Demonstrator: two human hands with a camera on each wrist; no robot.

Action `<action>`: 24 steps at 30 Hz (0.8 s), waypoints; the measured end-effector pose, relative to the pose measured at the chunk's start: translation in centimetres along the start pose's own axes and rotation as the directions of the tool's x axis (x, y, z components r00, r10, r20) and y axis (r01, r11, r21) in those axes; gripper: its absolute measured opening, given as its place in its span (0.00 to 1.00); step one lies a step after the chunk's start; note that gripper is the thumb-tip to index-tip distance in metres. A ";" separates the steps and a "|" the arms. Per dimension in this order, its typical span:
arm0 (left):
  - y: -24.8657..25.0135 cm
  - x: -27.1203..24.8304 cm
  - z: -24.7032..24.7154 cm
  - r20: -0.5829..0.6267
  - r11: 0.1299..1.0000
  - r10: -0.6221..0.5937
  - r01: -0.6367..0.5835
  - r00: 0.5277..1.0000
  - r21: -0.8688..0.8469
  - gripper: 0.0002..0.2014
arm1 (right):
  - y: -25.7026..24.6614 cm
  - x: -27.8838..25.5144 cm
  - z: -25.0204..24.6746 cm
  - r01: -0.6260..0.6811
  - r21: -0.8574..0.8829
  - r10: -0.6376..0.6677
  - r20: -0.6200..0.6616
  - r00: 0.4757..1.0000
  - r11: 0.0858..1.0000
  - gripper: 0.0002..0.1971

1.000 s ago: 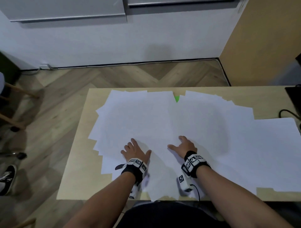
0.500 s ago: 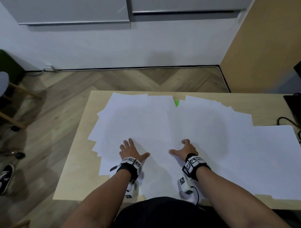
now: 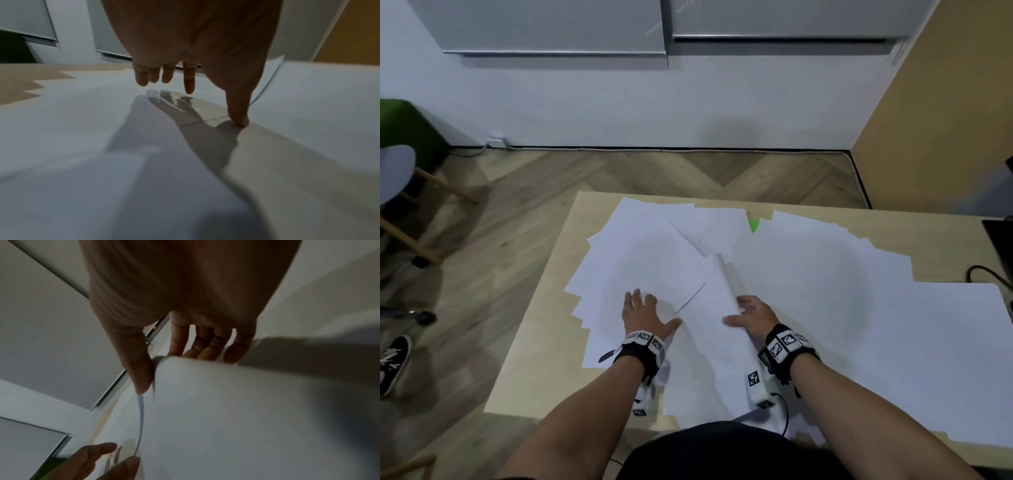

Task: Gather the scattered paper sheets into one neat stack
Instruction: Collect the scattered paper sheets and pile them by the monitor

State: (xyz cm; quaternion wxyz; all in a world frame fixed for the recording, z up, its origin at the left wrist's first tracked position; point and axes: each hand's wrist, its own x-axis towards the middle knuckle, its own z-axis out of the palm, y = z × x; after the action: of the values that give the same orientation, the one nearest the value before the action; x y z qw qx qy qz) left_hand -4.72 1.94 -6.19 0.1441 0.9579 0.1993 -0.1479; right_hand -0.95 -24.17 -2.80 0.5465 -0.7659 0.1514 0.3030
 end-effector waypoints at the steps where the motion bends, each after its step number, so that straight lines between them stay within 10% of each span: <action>1: -0.3 0.5 -0.1 0.012 1.000 0.000 0.000 1.000 -0.026 0.47 | 0.0 0.0 -0.2 -0.008 -0.016 0.008 0.023 1.000 1.000 0.26; 9: -0.1 2.8 -0.7 0.130 0.999 0.049 -0.047 0.990 -0.018 0.57 | 0.9 -0.5 -2.4 -0.082 0.125 0.082 0.001 0.997 0.989 0.45; 17: 1.2 1.2 -1.3 -0.018 0.957 0.287 -0.286 0.958 0.042 0.12 | 1.3 0.1 -3.4 -0.059 -0.147 0.040 -0.130 0.991 0.987 0.13; 24: 4.1 -0.4 -0.4 -0.001 0.921 0.390 -0.390 0.921 0.001 0.18 | 1.8 1.1 -4.3 -0.095 -0.144 0.060 -0.231 0.971 0.985 0.10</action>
State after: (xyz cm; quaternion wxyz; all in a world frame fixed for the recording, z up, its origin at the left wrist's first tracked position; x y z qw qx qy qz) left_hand -3.25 -1.65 -4.78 0.1700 0.9786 0.0049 -0.1159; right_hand 0.20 -28.72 -3.92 0.4528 -0.8287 0.2185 0.2460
